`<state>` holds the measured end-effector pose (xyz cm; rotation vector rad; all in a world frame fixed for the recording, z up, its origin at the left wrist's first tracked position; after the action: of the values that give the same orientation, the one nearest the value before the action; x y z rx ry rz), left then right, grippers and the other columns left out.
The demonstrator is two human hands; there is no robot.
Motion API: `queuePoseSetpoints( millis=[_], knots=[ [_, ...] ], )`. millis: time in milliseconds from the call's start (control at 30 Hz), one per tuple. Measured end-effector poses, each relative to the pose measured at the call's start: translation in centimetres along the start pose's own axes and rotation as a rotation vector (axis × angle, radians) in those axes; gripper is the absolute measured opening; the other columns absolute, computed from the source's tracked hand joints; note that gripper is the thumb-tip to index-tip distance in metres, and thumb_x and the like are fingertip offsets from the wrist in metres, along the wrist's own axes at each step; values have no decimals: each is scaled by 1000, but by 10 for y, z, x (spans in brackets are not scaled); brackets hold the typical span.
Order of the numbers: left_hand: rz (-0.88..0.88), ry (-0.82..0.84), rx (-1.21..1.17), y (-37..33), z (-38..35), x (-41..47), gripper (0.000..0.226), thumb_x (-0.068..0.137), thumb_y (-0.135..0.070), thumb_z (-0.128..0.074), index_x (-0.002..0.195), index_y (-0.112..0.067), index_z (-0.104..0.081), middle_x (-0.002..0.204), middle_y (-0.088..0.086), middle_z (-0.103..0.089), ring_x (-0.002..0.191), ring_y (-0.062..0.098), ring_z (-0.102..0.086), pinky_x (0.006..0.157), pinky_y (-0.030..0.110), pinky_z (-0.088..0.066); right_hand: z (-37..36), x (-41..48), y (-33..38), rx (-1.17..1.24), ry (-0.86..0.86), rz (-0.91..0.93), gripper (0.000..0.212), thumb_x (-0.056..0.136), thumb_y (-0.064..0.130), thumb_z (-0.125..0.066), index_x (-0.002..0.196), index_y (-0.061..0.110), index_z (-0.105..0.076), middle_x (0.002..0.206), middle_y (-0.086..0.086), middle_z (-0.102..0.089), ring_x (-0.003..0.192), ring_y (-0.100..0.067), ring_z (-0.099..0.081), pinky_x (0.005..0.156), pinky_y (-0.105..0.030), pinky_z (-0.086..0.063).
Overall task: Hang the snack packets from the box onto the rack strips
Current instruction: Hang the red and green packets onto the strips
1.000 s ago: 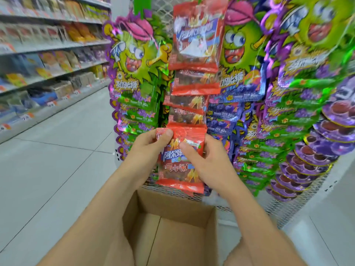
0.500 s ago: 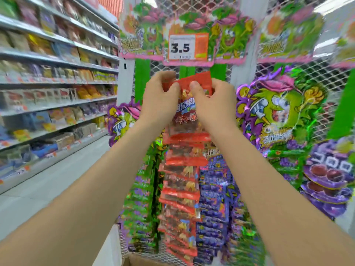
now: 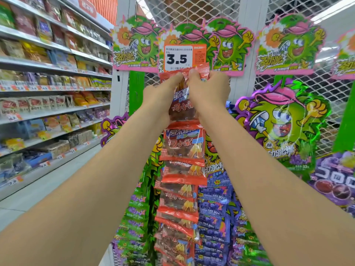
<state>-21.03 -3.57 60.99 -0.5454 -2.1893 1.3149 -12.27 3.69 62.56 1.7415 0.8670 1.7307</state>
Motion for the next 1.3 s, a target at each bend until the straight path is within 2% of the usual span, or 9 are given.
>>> queuePoseSetpoints(
  millis=[67,200,400,533,633,767,833,1033,1300],
  knots=[
    [58,61,20,0,0,7,97,47,-49,-98,131,-12,-66,114,17,-78,93,39,-78,79,60,-63,1,1,1,-15,9,-26,49,94,34,-68,55,23,-41,58,6,-45,56,-16,-42,51,-34,-28],
    [93,214,101,-10,-5,2,35,90,-37,-81,117,-15,-76,100,13,-81,83,30,-80,68,45,-65,1,4,1,3,22,-40,43,89,33,-68,58,20,-41,60,2,-47,59,-21,-44,51,-33,-31],
    [126,323,148,-15,-8,-4,20,99,-33,-65,106,-17,-75,90,6,-80,74,24,-77,70,43,-66,9,6,6,-55,102,-37,39,85,31,-69,62,19,-41,57,3,-45,51,-18,-38,50,-30,-30],
    [120,336,123,-12,-5,-4,28,101,-31,-61,118,-12,-73,106,10,-79,91,29,-75,96,54,-60,12,3,5,-94,115,19,42,88,33,-70,64,18,-39,58,3,-42,53,-18,-38,50,-33,-28],
    [78,333,102,-7,-1,-2,35,105,-35,-62,130,-12,-70,119,14,-78,103,30,-77,92,53,-62,14,-3,2,-81,116,107,47,95,36,-67,60,22,-39,63,3,-42,61,-20,-41,57,-35,-31],
    [34,344,95,0,7,3,38,104,-30,-66,134,-8,-68,123,15,-76,112,35,-75,96,57,-59,12,-2,-9,-8,208,69,29,95,39,-66,77,16,-70,74,1,-68,71,-24,-62,73,-48,-57],
    [27,325,100,-1,8,3,38,102,-28,-68,134,-6,-68,122,14,-77,111,33,-75,99,56,-59,12,-3,-10,-19,226,48,32,94,41,-67,81,12,-74,72,-1,-67,69,-26,-61,74,-48,-57],
    [108,298,79,-8,4,-3,38,105,-33,-62,134,-9,-69,117,13,-79,101,31,-78,83,48,-65,21,-4,-2,-57,158,-38,53,86,30,-73,50,20,-36,37,11,-26,46,-15,-26,46,-30,-21],
    [115,222,102,-9,6,-3,34,102,-34,-69,122,-6,-70,106,16,-80,94,35,-79,84,60,-63,25,-5,3,-175,217,-9,43,82,29,-70,51,20,-41,46,6,-38,48,-19,-35,51,-32,-32]
  ],
)
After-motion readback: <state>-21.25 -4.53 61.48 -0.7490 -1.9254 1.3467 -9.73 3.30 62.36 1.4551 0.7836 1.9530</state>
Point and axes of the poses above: each hand's wrist, its own x-axis towards the middle knuckle, its own z-axis out of the back of the hand, y = z × x, the point moved 2 cm from there along x, towards the middle knuckle
